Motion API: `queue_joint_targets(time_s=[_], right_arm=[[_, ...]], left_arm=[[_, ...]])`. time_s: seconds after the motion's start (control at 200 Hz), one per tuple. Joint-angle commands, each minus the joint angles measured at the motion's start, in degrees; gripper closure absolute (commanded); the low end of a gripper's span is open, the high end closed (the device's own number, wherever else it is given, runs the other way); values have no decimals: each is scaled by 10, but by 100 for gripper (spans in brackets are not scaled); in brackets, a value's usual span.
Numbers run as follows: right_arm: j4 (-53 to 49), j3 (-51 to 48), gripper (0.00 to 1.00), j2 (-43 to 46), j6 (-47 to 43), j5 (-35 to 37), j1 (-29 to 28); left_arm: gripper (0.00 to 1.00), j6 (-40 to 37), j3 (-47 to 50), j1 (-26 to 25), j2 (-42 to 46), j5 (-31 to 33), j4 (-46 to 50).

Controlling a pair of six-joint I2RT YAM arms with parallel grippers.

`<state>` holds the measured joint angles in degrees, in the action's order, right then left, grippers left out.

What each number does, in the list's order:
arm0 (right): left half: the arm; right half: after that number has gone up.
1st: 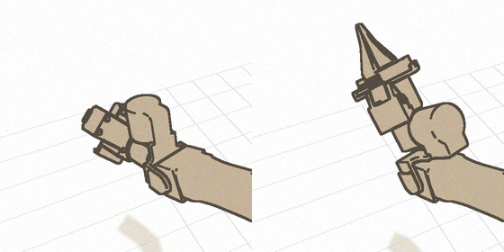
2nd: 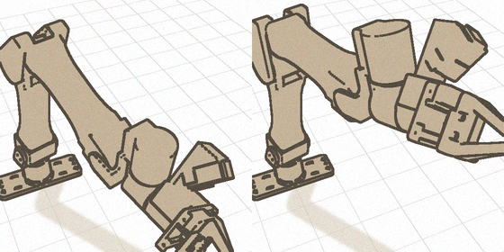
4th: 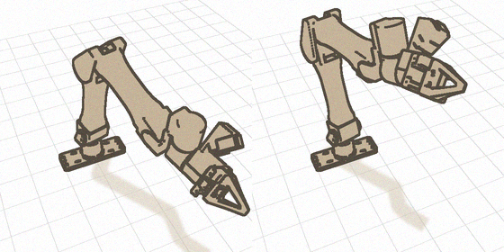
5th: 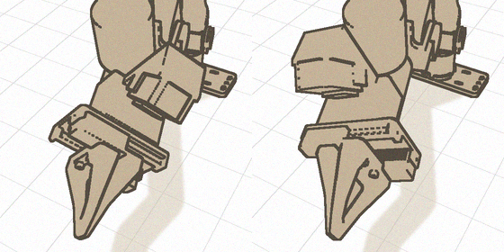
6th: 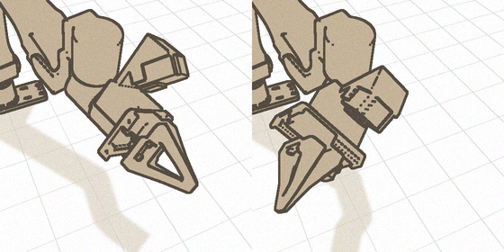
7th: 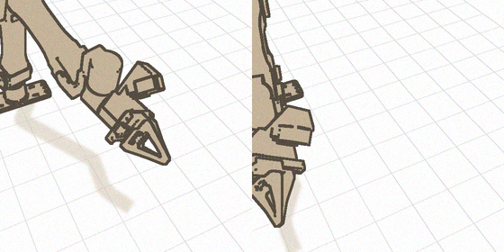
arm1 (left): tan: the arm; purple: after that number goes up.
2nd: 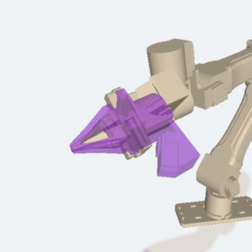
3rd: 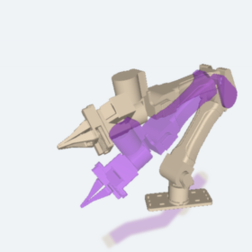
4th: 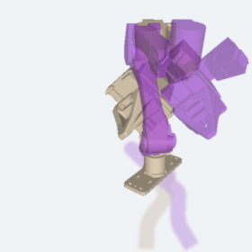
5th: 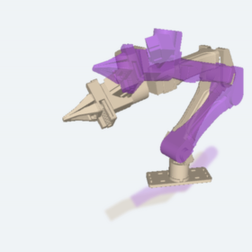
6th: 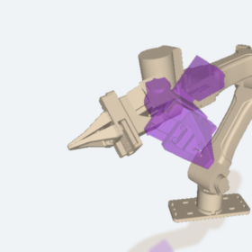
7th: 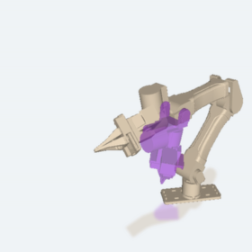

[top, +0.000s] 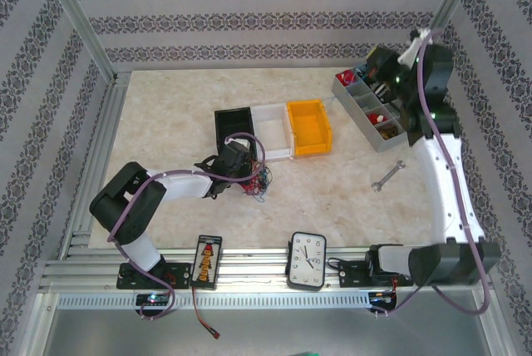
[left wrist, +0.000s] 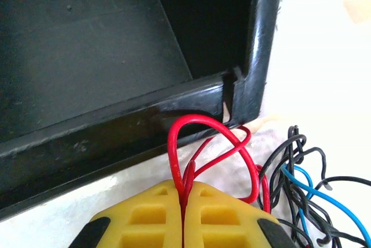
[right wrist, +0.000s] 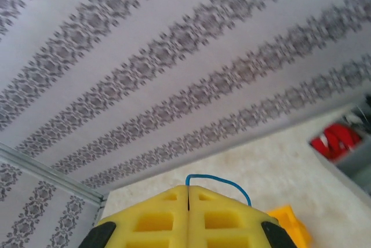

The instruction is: Untangle the cables

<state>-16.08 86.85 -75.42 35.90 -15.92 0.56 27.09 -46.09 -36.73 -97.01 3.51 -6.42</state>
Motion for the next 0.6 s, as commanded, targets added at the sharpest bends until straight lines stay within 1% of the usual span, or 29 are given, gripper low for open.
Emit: queue_joint_targets(time_s=[0.0, 0.105, 0.145, 0.29, 0.49, 0.595], right_arm=[[-20, 84, 100, -58, -31, 16, -3], [-22, 140, 100, -115, -38, 16, -6], [-18, 154, 100, -132, -43, 4, -6], [-15, 186, 100, -162, -73, -11, -25], [-31, 173, 100, -156, -143, -5, -72], [-37, 154, 100, -149, -173, 24, -98]], left_arm=[[100, 19, -15, -3, -18, -9, 11], [100, 26, -11, -3, -11, 0, 14], [100, 27, -8, -3, -9, 1, 10], [100, 31, -11, -3, -13, 7, 16], [100, 30, -30, -3, -30, -4, 25], [100, 28, -34, -3, -34, -8, 26]])
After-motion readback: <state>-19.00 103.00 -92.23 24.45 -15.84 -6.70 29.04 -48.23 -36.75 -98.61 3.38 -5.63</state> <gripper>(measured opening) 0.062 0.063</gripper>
